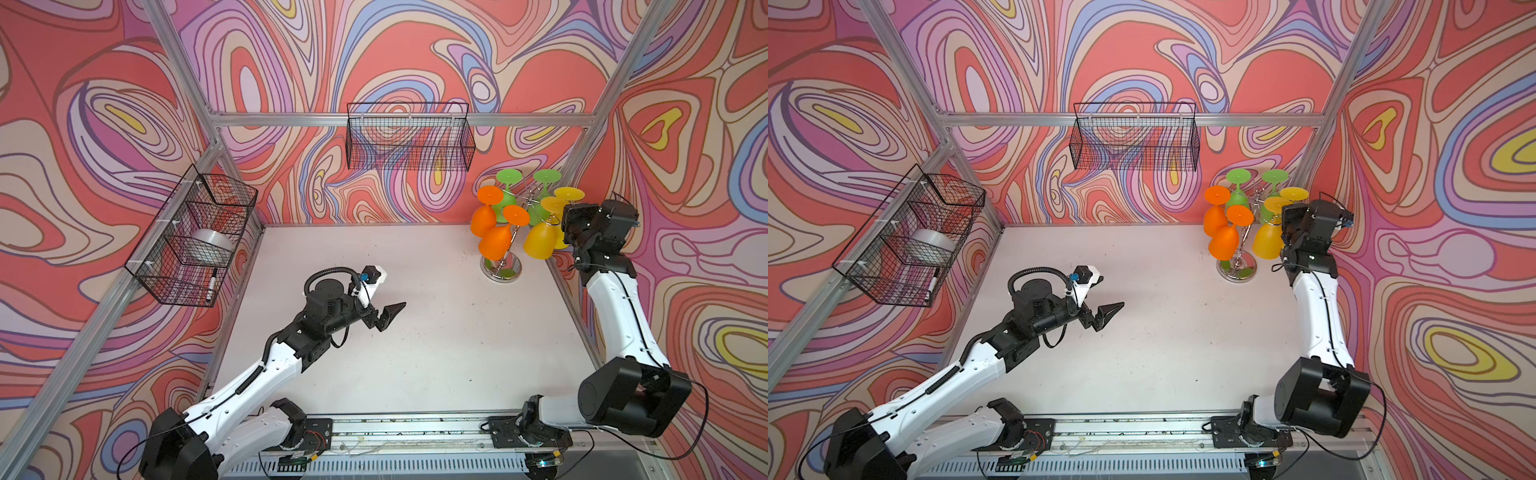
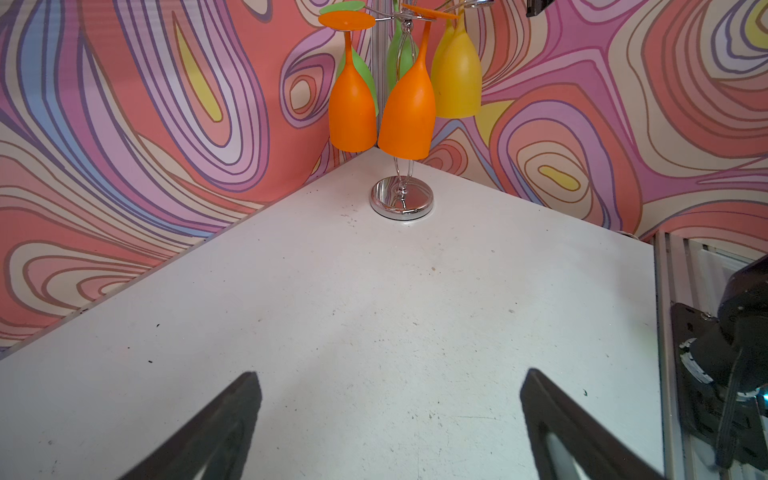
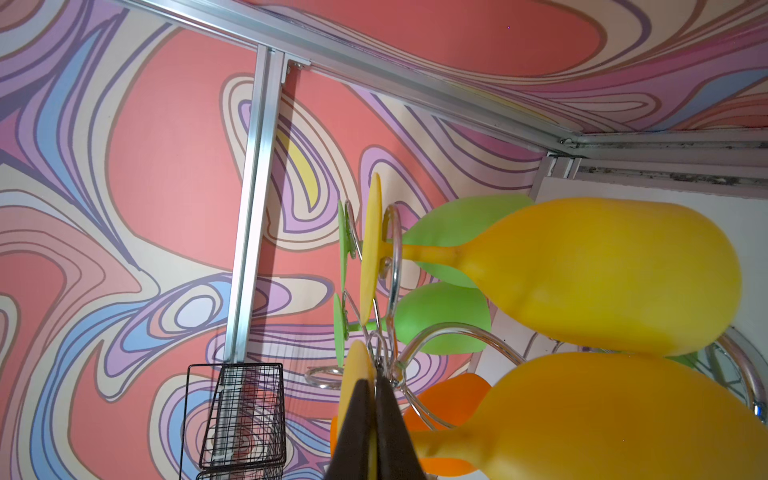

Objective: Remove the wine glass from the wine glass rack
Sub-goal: 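Slide the yellow glass off the rack arm with the right gripper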

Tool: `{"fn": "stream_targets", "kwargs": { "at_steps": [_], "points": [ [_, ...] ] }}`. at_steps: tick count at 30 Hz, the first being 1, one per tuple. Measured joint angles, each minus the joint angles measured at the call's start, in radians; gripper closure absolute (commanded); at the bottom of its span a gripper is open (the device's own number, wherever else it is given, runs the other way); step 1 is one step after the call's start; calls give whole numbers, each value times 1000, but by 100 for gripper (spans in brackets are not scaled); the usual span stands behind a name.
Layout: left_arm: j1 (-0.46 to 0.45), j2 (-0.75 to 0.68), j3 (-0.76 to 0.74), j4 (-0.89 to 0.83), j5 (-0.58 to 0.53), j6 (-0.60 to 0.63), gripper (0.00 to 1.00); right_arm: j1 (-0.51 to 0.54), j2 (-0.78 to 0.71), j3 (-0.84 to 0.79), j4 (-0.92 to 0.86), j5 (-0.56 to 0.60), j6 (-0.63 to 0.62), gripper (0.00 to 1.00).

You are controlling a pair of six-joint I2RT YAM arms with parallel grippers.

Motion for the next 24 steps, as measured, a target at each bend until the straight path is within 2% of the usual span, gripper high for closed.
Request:
{"fn": "stream_targets", "kwargs": {
  "at_steps": [24],
  "points": [
    [0, -8, 0, -13, 0, 0, 2, -32, -173, -34, -85, 10, -41, 100]
  ]
}}
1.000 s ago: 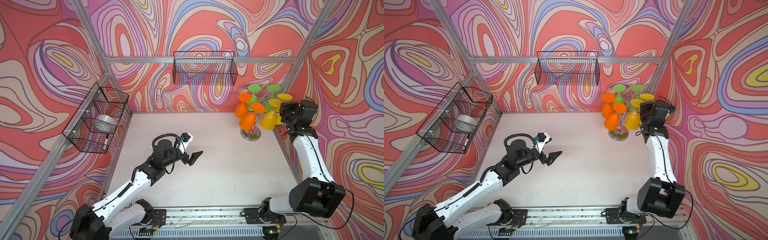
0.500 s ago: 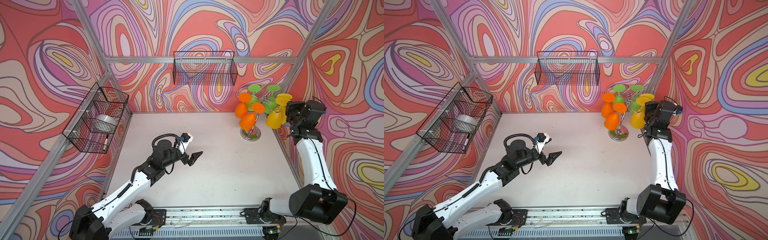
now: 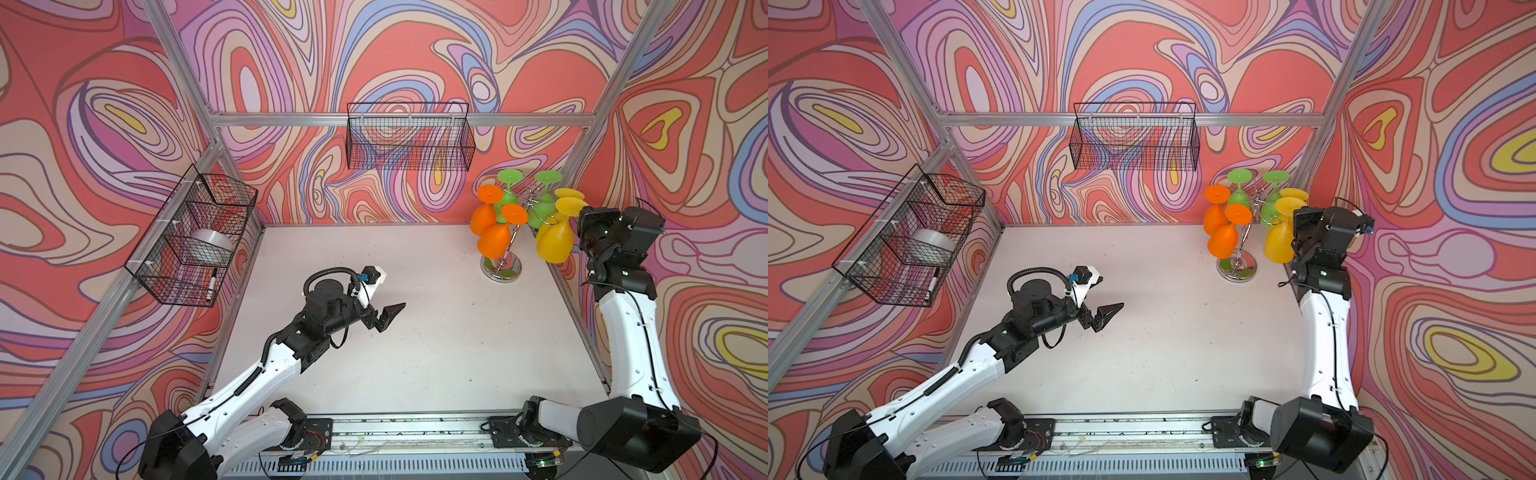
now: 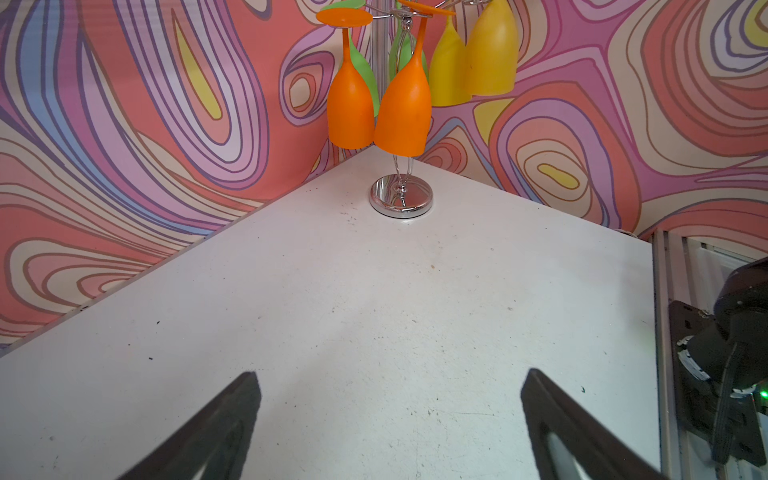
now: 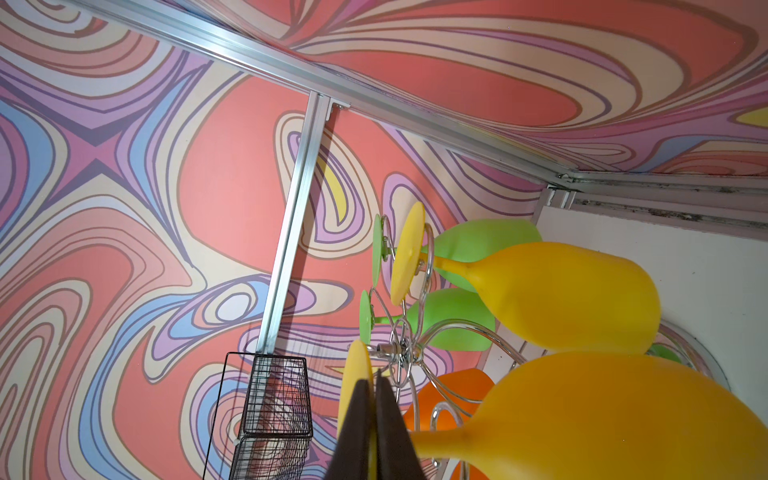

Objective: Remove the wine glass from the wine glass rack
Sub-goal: 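Slide the yellow glass off the rack arm with the right gripper, then carry the yellow glass toward the left gripper with the right gripper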

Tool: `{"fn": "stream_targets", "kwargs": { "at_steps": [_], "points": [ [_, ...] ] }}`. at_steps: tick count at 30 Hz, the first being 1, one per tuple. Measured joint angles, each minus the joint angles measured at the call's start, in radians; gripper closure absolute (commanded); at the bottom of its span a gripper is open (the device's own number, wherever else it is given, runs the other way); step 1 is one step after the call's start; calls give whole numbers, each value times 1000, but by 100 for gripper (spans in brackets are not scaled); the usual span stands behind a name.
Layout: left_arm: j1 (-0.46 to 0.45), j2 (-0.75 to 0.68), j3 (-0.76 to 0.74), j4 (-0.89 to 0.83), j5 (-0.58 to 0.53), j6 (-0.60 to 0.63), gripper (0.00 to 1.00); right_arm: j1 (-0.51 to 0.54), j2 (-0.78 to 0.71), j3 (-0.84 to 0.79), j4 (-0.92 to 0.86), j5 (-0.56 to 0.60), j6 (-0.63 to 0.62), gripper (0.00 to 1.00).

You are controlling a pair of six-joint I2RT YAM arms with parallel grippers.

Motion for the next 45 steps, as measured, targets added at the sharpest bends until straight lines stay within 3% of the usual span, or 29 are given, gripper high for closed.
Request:
{"fn": "stream_targets", "kwargs": {
  "at_steps": [26, 45],
  "points": [
    [0, -13, 15, -14, -35, 8, 0, 10, -248, -153, -167, -60, -97, 100],
    [14, -11, 33, -58, -125, 30, 0, 237, -444, -394, -227, -48, -135, 100]
  ]
}}
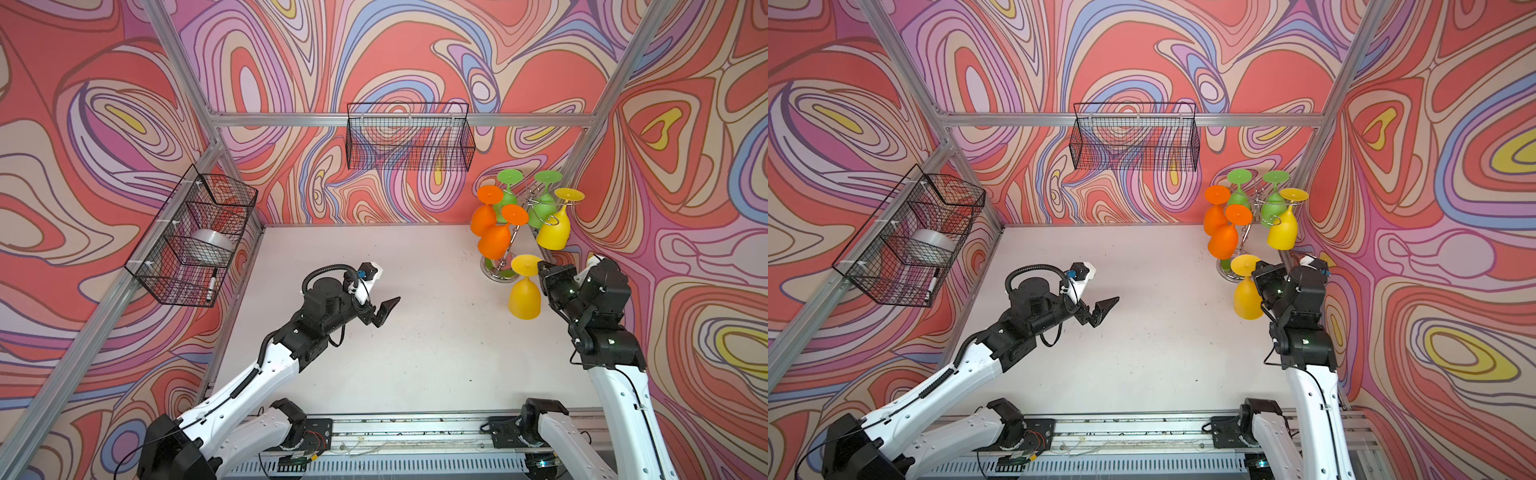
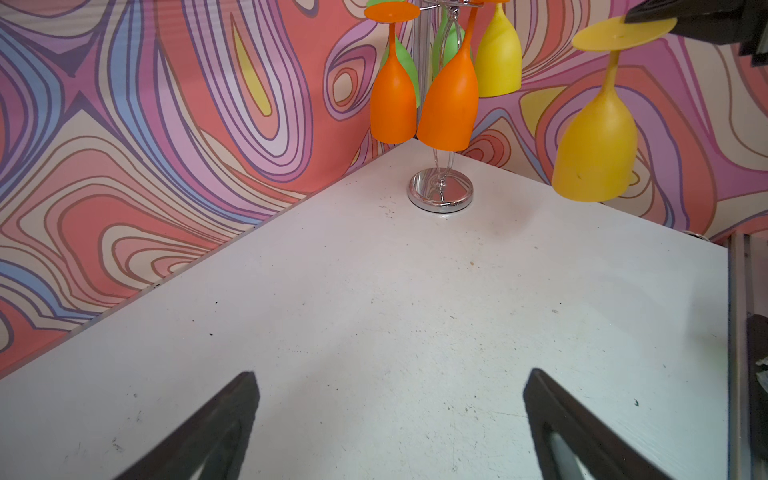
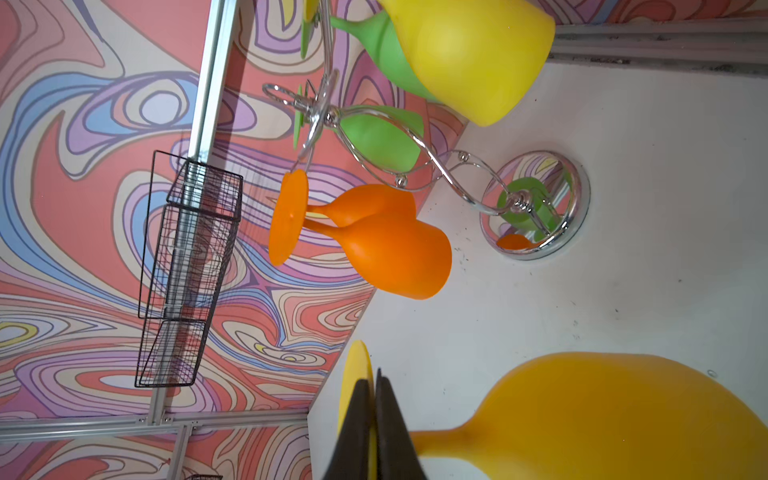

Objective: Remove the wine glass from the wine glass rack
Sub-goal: 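Carry the yellow glass toward the left gripper with the right gripper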

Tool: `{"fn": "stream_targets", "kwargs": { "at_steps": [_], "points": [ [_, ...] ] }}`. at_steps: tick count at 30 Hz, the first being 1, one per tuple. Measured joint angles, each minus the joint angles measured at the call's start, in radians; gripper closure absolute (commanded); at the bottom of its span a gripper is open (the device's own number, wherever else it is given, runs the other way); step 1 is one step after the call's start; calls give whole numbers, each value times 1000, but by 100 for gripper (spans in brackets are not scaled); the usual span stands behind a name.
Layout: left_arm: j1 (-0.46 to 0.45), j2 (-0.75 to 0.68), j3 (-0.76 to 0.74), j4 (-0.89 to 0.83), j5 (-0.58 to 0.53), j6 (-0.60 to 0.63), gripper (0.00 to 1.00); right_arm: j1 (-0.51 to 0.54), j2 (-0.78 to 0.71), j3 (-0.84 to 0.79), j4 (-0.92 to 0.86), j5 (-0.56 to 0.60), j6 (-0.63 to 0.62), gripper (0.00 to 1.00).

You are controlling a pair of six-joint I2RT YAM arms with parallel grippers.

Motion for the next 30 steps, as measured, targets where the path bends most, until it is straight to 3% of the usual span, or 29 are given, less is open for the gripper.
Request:
{"fn": "stream_targets", "kwargs": {
  "at_steps": [6, 11, 17, 20, 24, 30],
  "points": [
    [40, 6, 3, 0, -12, -20, 0, 143, -3, -43, 15, 54, 0, 100],
    [84, 12, 4, 2, -16, -57, 0, 350, 38, -85, 75, 153, 0, 100],
    [126, 23, 11, 2, -32, -100, 0, 716, 267, -65, 211, 326, -63, 100],
    [131, 28, 22, -2, -53, -124, 0, 835, 420, -18, 290, 343, -145, 100],
    [132, 28, 56, -38, -97, -173, 0, 871, 559, 51, 402, 311, -271, 100],
    [132, 61, 191, -176, -182, -262, 2, 869, 620, 69, 566, 217, -444, 100]
  ]
}}
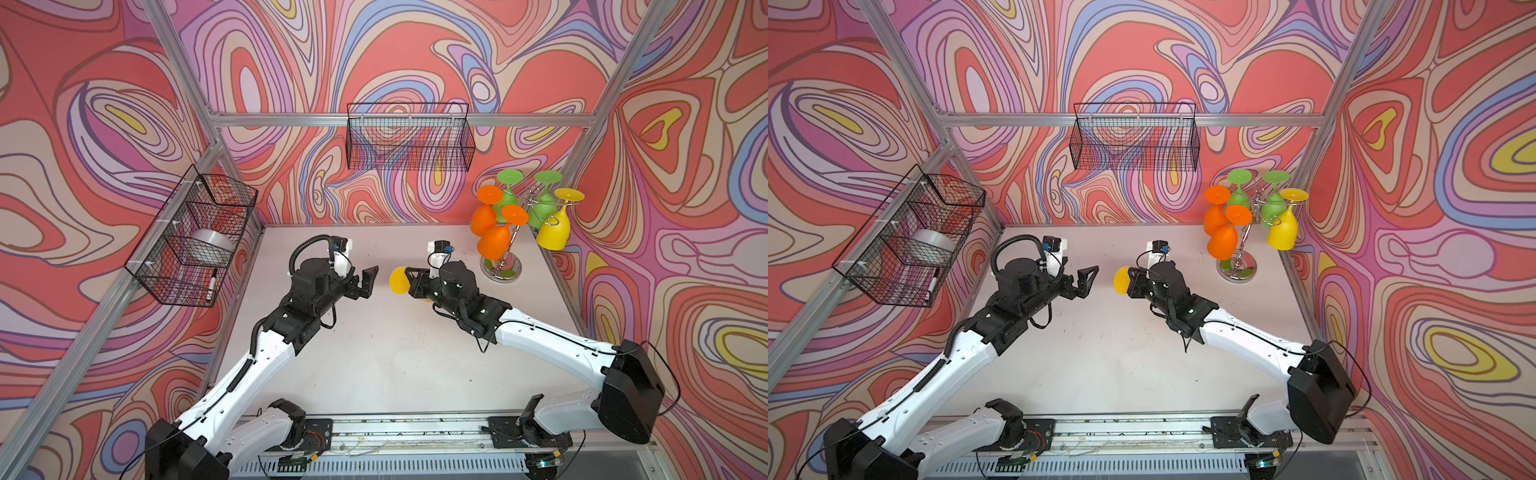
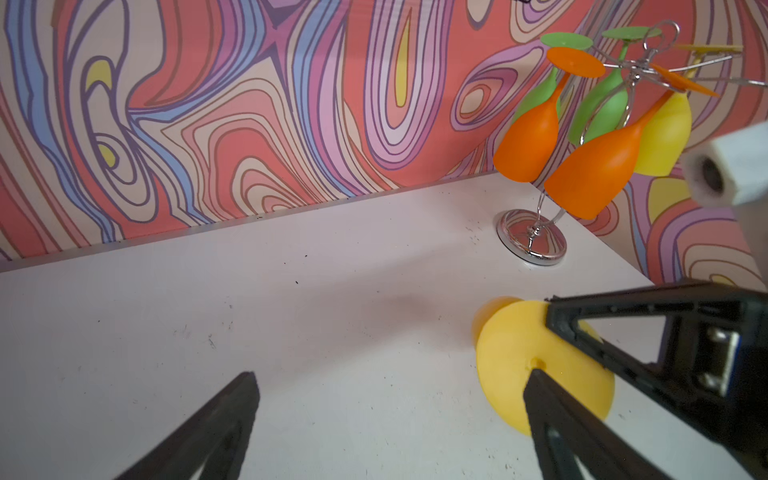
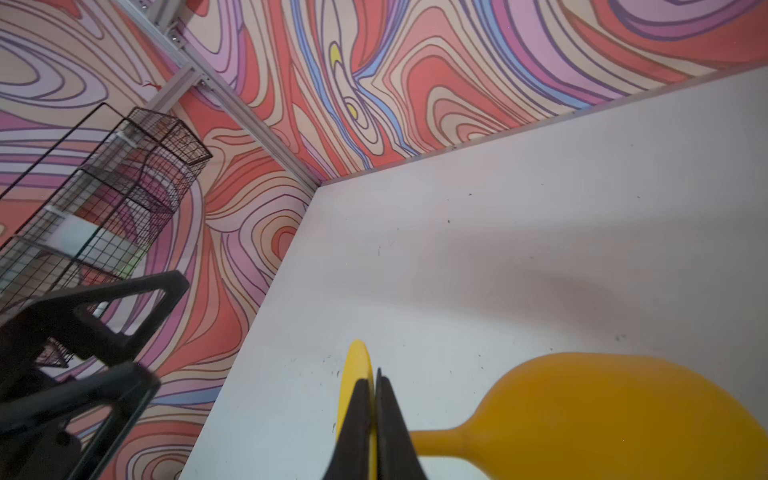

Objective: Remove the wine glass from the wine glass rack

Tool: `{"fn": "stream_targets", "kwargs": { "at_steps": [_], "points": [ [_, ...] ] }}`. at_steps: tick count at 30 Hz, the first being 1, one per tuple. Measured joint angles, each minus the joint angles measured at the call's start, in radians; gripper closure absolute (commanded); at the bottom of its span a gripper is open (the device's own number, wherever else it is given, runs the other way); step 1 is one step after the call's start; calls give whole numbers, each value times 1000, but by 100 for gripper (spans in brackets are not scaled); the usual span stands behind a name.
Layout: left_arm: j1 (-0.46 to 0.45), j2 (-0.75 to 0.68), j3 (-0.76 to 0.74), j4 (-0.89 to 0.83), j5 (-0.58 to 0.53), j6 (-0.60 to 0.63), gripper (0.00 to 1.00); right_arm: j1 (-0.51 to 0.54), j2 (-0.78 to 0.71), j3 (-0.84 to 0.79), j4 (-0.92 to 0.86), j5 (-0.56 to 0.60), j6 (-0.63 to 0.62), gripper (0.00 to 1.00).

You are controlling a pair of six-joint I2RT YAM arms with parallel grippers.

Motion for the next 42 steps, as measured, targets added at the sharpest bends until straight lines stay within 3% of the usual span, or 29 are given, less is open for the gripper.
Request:
{"fn": "stream_targets", "kwargs": {
  "at_steps": [8, 16, 24, 31, 38, 42],
  "points": [
    [6, 82, 182, -195, -32, -117, 6, 1, 41, -54, 231, -115, -217, 100],
    [12, 148, 341, -385, -35, -272, 12, 4, 85, -172, 492, -138, -453, 100],
    [36, 198, 425, -562, -10, -491, 18, 13, 163, -183, 672, -140, -621, 100],
    [89, 298, 537, -710, 89, -686, 26, 29, 200, -196, 796, -148, -754, 100],
    [154, 410, 586, -789, 268, -867, 47, 57, 248, -205, 878, -156, -887, 100],
    [180, 449, 580, -796, 341, -946, 48, 60, 274, -205, 894, -168, -936, 100]
  ]
}}
